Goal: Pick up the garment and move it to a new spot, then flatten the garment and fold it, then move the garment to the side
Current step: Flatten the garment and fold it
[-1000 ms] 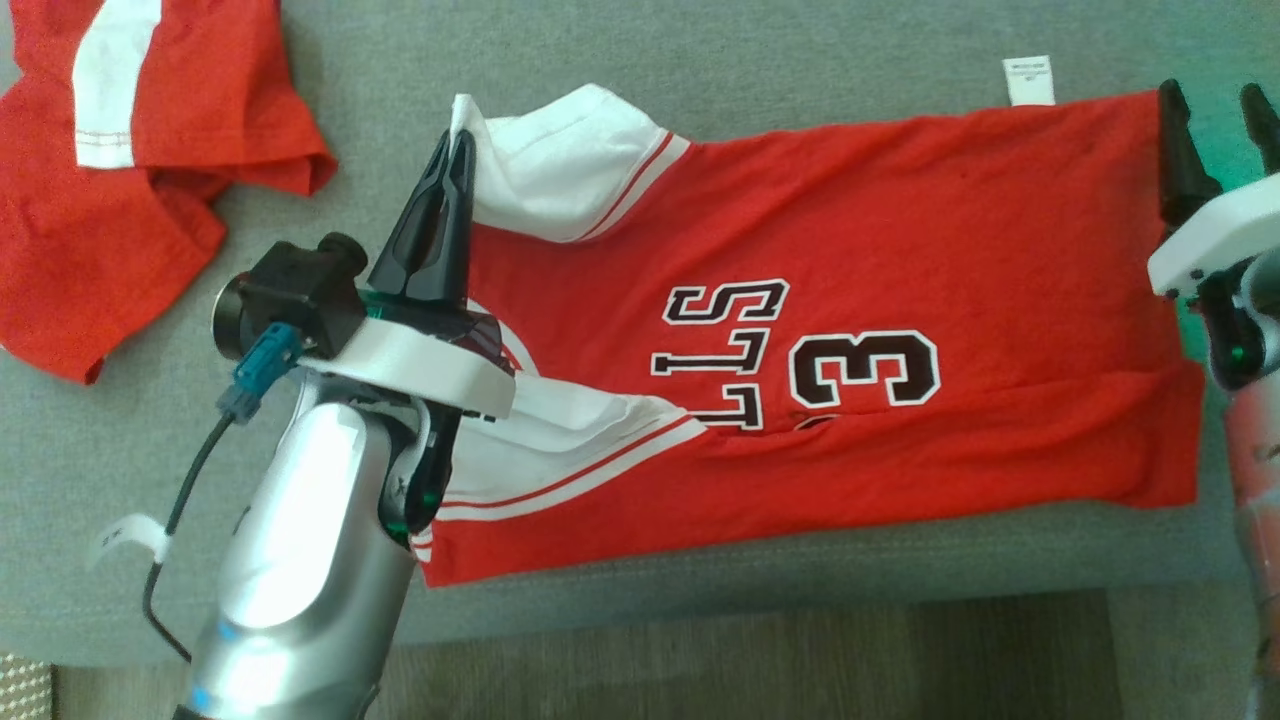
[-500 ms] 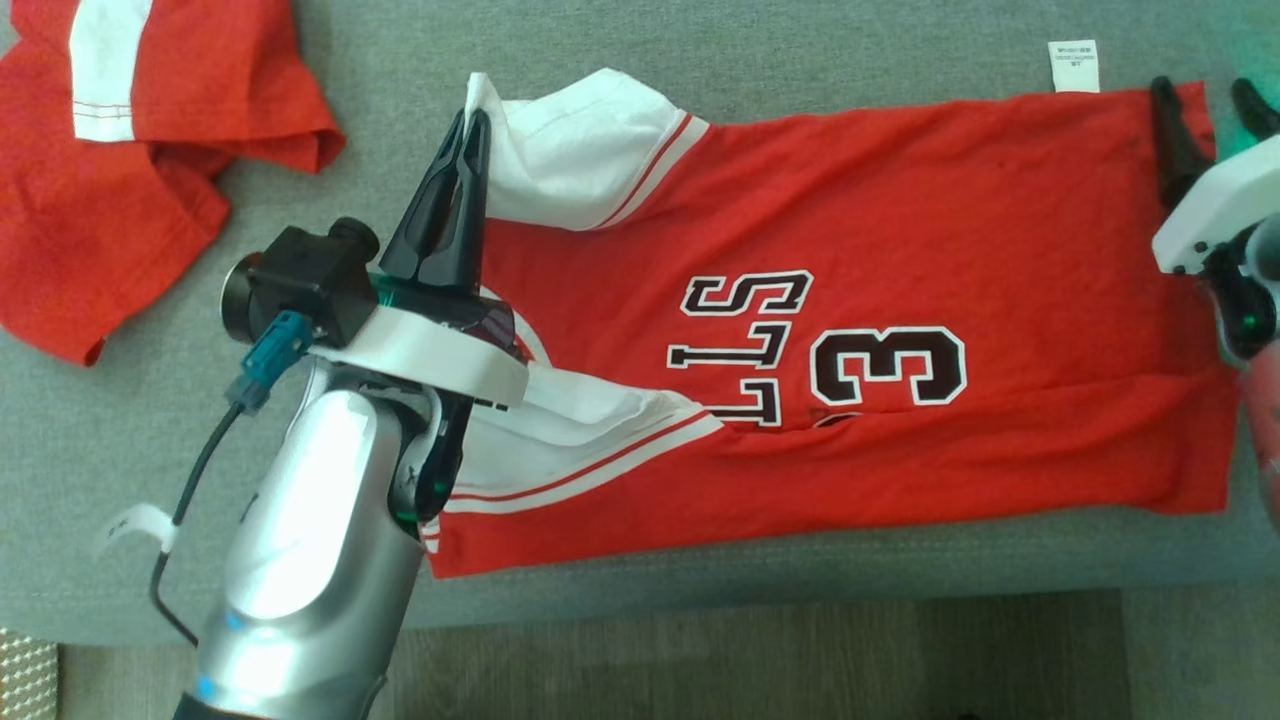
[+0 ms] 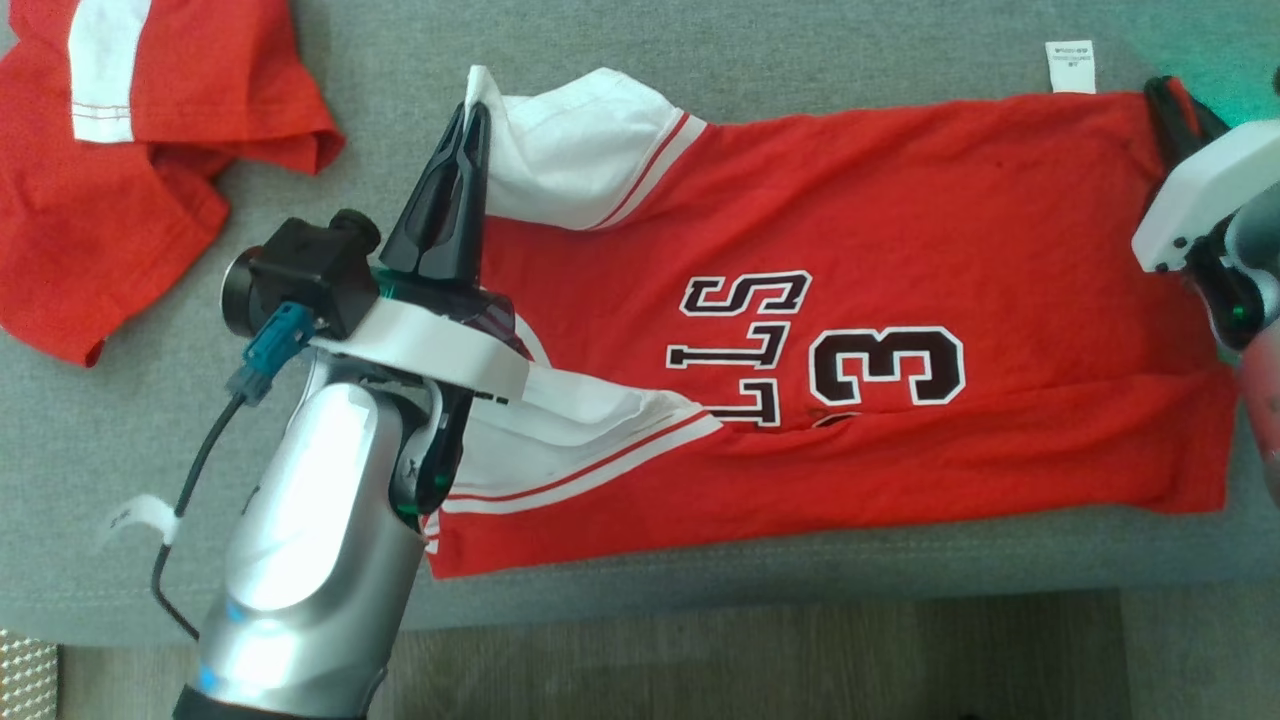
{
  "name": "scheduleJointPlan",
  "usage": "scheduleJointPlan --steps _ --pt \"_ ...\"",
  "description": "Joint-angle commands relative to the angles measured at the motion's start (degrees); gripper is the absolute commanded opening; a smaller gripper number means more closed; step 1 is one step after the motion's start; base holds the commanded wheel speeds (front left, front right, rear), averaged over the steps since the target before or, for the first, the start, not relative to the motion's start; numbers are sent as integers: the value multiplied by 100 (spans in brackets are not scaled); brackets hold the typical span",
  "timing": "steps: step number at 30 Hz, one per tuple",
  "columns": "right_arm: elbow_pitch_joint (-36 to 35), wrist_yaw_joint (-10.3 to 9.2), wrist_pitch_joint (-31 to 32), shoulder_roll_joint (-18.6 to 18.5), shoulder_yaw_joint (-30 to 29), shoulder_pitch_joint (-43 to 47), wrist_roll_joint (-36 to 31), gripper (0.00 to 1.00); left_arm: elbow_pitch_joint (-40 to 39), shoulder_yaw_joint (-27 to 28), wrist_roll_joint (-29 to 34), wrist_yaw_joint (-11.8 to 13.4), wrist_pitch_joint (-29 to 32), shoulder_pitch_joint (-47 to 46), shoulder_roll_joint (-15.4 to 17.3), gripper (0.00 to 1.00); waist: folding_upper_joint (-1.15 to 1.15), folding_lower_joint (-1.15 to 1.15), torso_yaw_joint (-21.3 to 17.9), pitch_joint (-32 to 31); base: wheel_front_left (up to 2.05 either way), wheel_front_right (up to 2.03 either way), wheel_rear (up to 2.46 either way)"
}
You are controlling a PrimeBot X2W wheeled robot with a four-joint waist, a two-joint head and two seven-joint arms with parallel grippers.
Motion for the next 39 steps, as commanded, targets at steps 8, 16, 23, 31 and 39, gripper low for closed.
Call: scheduleJointPlan --steps 8,16,23,31,39 --pt "-167 -1 -730 -238 405 154 124 0 -50 172 -82 43 -51 -113 49 0 0 0 -58 -233 0 0 0" --pt "-448 -1 -1130 -414 518 610 260 0 66 147 -167 4 -28 101 133 0 0 0 -74 -597 0 0 0" --pt "-745 -1 -1169 -580 473 1050 469 0 7 128 -302 -57 76 422 247 0 0 0 -75 -828 0 0 0" --pt "-1321 -1 -1178 -705 507 1542 637 0 -391 144 -340 -32 245 888 560 0 0 0 -86 -1032 0 0 0" --pt "-1917 -1 -1096 -839 780 2007 874 0 -893 81 -392 -58 623 1429 886 0 0 0 -137 -1167 0 0 0"
